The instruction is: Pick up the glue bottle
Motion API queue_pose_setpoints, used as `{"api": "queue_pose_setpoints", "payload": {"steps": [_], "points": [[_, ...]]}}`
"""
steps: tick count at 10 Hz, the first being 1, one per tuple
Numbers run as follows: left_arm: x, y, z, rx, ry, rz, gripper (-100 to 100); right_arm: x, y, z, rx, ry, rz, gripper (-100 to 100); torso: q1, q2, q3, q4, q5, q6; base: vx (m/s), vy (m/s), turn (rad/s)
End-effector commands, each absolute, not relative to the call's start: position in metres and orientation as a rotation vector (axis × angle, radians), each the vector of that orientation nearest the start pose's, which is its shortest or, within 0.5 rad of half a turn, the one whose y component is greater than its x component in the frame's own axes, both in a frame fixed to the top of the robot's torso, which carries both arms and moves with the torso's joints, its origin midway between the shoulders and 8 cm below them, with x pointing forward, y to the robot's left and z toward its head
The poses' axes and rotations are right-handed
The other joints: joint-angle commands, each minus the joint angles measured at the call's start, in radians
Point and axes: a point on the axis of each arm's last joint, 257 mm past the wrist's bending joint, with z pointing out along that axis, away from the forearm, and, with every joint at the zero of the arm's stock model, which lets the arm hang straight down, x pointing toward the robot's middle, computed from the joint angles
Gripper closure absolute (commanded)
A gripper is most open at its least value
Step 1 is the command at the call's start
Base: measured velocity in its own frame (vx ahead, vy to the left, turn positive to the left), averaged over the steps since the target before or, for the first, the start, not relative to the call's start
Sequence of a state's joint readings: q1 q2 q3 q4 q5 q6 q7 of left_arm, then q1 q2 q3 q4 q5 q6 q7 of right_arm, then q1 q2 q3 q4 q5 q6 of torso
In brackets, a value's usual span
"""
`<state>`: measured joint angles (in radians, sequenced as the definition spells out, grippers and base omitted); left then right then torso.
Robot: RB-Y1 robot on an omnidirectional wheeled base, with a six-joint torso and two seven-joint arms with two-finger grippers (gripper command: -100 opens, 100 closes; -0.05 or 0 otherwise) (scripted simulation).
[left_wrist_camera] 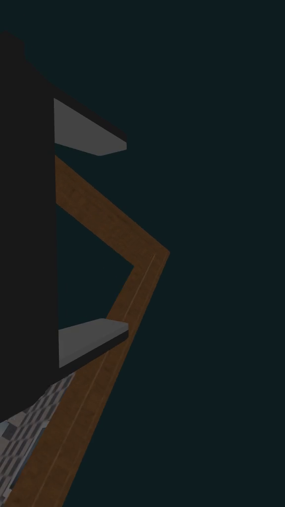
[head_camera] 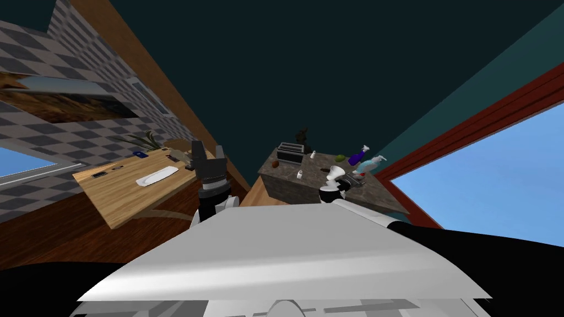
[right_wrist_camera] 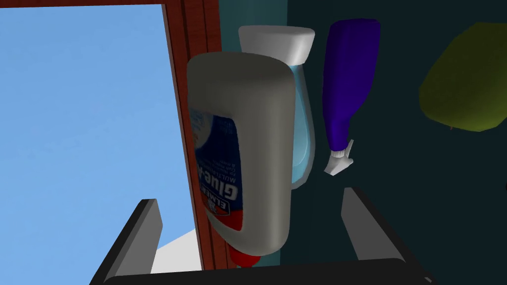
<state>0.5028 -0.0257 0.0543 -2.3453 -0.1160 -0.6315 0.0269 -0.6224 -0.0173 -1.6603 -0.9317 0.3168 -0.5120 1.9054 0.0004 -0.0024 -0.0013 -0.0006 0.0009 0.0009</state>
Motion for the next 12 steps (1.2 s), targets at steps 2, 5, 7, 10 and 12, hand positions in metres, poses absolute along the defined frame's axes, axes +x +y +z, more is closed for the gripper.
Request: {"api": "queue_pose_setpoints", "payload": {"steps": [2,5,7,10,12], "points": [[0.305,0.272,0.073,-0.445,0.529,-1.24,0,0.326,-0.693,-0.304,1.007,1.358,-1.018,-100,0.001,0.0,0.0,0.0,0.0,-0.001,-0.033,0.038,0.216],[0.305,0.272,0.073,-0.445,0.529,-1.239,0,0.269,-0.729,-0.321,1.083,1.348,-1.084,-100,0.0,0.001,0.0,0.0,0.0,0.0,-0.032,0.039,0.243],[0.305,0.272,0.073,-0.445,0.529,-1.239,0,0.241,-0.752,-0.324,1.122,1.336,-1.109,-100,0.0,0.0,0.0,0.0,0.0,0.0,-0.03,0.035,0.21],[0.305,0.272,0.073,-0.445,0.529,-1.239,0,0.237,-0.763,-0.311,1.116,1.313,-1.126,-100,-0.001,-0.001,0.0,0.0,0.0,0.0,-0.009,0.017,0.049],[0.305,0.272,0.073,-0.445,0.529,-1.239,0,0.208,-0.784,-0.309,1.15,1.291,-1.159,-100,0.0,-0.001,0.0,0.0,0.0,-0.001,-0.015,0.028,0.271]]}}
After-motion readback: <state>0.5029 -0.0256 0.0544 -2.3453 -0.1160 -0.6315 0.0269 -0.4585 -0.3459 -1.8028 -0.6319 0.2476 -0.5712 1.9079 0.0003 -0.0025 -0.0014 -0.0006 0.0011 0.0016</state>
